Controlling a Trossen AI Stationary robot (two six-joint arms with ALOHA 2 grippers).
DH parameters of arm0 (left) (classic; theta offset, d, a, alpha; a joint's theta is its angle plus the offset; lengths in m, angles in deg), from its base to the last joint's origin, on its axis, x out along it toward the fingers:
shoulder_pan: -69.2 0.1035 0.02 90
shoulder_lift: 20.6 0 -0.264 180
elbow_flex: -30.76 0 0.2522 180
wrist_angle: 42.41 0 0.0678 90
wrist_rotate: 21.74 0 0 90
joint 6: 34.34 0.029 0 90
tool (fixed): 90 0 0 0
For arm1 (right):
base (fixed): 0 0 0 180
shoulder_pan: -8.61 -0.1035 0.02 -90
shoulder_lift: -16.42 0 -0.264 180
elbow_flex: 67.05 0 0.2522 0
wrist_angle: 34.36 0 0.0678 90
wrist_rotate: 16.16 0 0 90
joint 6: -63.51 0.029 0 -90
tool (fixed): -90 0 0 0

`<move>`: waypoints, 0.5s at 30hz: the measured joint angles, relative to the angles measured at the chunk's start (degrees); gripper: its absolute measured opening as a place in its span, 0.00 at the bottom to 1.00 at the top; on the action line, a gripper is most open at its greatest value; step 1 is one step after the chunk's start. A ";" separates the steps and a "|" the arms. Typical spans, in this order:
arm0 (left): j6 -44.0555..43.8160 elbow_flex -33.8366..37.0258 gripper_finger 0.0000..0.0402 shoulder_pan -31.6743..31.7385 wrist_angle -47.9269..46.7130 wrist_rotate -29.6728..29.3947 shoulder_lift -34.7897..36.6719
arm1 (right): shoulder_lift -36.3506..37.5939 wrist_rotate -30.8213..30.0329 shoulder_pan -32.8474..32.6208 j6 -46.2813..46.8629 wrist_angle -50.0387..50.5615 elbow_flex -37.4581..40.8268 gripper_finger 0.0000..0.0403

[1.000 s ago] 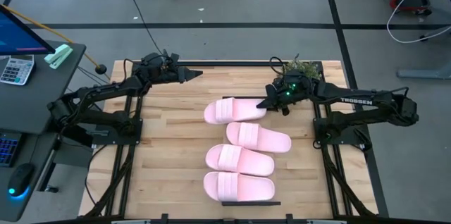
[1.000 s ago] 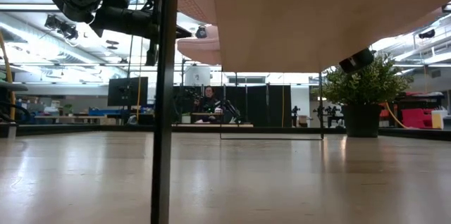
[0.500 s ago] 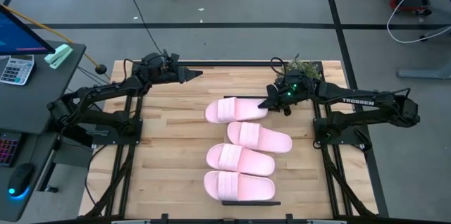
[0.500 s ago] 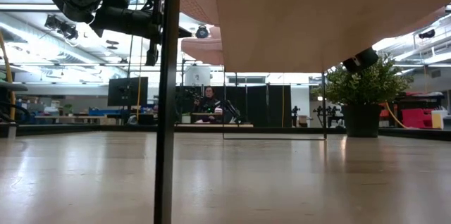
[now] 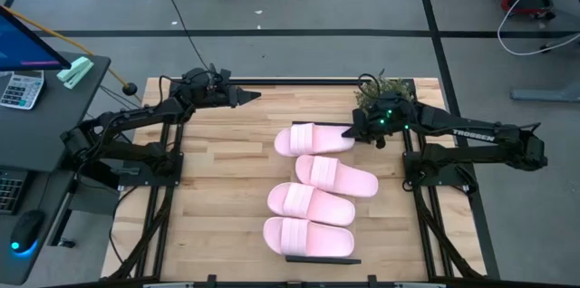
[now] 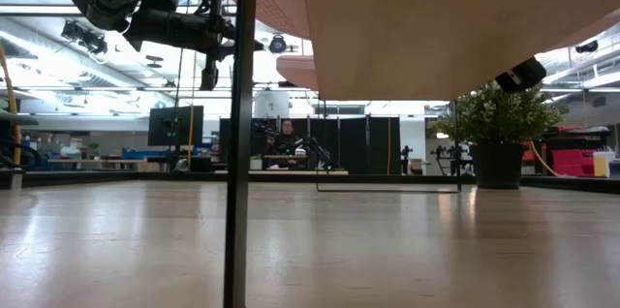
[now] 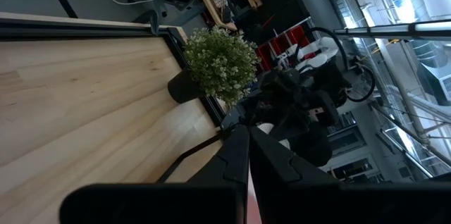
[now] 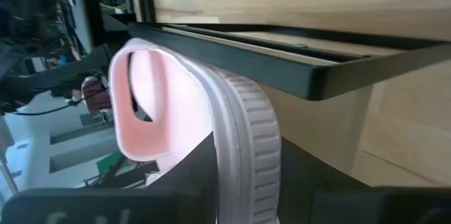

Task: Pick and place slides into the shelf
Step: Adjust the pink slippers on the shelf

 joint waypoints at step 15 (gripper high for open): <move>0.02 0.00 0.05 0.00 -0.07 0.00 0.00 | 1.77 0.93 0.01 1.01 4.74 0.00 0.48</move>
